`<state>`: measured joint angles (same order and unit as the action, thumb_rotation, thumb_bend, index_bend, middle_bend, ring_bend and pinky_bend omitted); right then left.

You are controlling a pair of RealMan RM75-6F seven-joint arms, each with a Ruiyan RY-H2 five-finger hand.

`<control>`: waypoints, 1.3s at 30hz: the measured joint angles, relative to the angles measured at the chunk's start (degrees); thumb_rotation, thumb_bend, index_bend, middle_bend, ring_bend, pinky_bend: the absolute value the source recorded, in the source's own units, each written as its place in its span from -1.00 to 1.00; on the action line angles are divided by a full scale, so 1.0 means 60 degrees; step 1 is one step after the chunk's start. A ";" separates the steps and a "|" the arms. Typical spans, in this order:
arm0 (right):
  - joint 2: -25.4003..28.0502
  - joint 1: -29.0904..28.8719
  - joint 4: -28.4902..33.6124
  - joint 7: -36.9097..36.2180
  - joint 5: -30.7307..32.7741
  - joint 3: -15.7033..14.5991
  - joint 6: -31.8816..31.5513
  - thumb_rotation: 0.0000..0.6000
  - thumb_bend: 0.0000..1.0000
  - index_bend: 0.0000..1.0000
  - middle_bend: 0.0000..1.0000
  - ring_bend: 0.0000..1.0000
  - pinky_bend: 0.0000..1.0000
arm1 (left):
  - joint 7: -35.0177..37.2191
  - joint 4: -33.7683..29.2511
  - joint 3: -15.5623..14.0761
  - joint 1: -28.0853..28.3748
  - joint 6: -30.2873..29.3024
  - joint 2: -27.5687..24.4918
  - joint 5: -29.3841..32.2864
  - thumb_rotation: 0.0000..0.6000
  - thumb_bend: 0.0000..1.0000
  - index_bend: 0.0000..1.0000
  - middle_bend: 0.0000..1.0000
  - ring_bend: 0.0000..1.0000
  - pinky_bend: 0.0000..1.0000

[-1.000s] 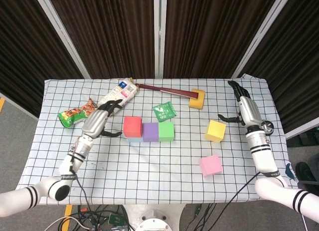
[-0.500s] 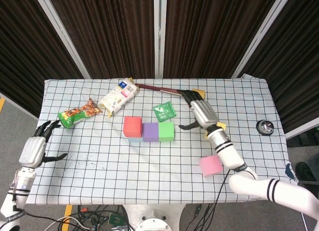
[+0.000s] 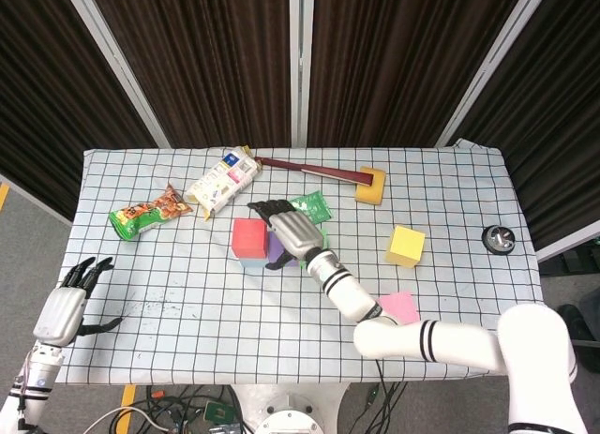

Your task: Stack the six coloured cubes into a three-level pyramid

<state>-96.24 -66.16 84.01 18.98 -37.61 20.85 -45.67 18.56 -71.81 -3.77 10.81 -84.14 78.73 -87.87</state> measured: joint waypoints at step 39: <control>-0.1852 -0.0623 -0.1657 0.0934 0.0085 0.0331 -0.1465 1.00 -0.76 -1.00 -0.15 -1.00 -1.00 | -0.0031 0.0602 0.0319 -0.0387 -0.0138 0.0581 -0.0359 1.00 -1.00 -0.85 -0.67 -0.92 -0.87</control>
<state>-107.35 -69.90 74.07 24.59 -37.10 22.83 -54.46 18.37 -68.21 -1.86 8.49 -84.97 82.22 -90.03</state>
